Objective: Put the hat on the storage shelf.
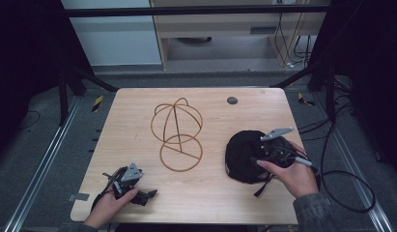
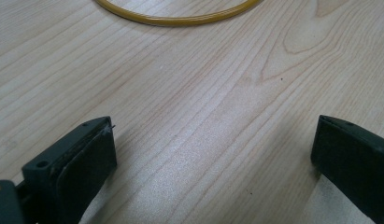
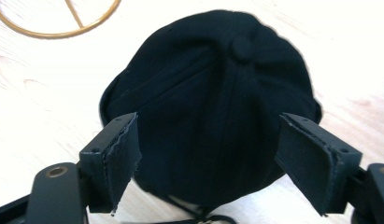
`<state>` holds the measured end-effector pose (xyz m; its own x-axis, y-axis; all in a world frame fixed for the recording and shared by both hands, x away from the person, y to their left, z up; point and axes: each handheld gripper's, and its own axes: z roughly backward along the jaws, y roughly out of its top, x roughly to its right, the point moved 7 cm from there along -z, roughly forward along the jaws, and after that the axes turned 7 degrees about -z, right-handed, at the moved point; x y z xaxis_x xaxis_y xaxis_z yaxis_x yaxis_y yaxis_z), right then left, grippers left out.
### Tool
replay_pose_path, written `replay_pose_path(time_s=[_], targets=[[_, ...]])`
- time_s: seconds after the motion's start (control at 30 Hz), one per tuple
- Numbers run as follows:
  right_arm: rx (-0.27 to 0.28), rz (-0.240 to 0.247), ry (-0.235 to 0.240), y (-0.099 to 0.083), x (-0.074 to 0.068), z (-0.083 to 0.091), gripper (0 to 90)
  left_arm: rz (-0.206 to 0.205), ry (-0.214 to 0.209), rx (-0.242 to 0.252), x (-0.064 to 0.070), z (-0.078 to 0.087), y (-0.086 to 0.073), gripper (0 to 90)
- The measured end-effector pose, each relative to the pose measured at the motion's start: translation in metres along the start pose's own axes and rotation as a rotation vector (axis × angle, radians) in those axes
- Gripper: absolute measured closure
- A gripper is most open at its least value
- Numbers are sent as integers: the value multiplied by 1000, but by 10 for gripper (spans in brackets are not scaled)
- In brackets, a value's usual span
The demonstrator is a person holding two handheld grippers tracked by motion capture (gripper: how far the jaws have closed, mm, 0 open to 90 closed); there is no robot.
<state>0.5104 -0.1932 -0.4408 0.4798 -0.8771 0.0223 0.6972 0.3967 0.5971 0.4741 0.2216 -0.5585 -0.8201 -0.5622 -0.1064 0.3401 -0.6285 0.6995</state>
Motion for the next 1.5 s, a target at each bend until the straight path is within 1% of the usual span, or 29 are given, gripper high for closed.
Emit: replay_pose_path(time_s=[0.07, 0.17, 0.27, 0.43, 0.47, 0.53, 0.6, 0.67, 0.73, 0.83, 0.9, 0.93, 1.0, 1.03, 1.1, 1.17, 1.23, 1.27, 1.4, 1.43, 1.5], targets=[[-22, 14, 7, 8, 2, -1, 242, 0, 0, 0, 0, 0, 0, 0], [-56, 30, 32, 18, 3, -4, 267, 0, 0, 0, 0, 0, 0, 0], [-106, 48, 38, 27, 4, -9, 286, 0, 0, 0, 0, 0, 0, 0], [-165, 75, 44, 39, 8, -17, 302, 0, 0, 0, 0, 0, 0, 0], [-174, 72, 53, 41, 8, -19, 302, 0, 0, 0, 0, 0, 0, 0], [-197, 73, 75, 44, 9, -24, 307, 4, 1, 3, 0, 0, 0, 0], [-228, 85, 65, 46, 12, -29, 313, 4, 1, 4, 0, 0, 0, 0], [-246, 75, 84, 50, 12, -34, 334, 1, 2, 3, 0, 0, 0, 0], [-252, 71, 86, 51, 12, -36, 339, 1, 1, 3, 0, 0, 0, 0], [-276, 61, 91, 51, 12, -42, 359, 2, 1, 3, 0, 0, 0, 0], [-295, 71, 92, 50, 11, -47, 364, 2, 1, 3, 0, 0, 0, 0], [-302, 67, 91, 50, 11, -48, 373, 1, 1, 3, 0, 0, 0, 0], [-311, 60, 98, 50, 11, -51, 412, 1, 1, 3, 0, 0, 0, 0], [-311, 68, 102, 50, 12, -52, 443, 1, 1, 3, 0, 0, 0, 0], [-318, 72, 103, 49, 13, -54, 535, 1, 1, 3, 0, 0, 0, 0], [-332, 68, 107, 47, 14, -55, 592, 1, 1, 3, 0, 0, 0, 0], [-332, 81, 111, 46, 14, -56, 672, 0, -1, 3, 0, 0, 0, 0], [-325, 96, 111, 46, 15, -56, 707, 0, -2, 3, 0, 0, 0, 0], [-310, 95, 132, 46, 14, -50, 727, 0, -1, 4, 0, 0, 0, 0], [-303, 97, 144, 46, 13, -48, 728, -1, -1, 3, 0, 0, 0, 0], [-276, 89, 164, 48, 13, -41, 729, -1, 0, 3, 0, 0, 0, 0]])
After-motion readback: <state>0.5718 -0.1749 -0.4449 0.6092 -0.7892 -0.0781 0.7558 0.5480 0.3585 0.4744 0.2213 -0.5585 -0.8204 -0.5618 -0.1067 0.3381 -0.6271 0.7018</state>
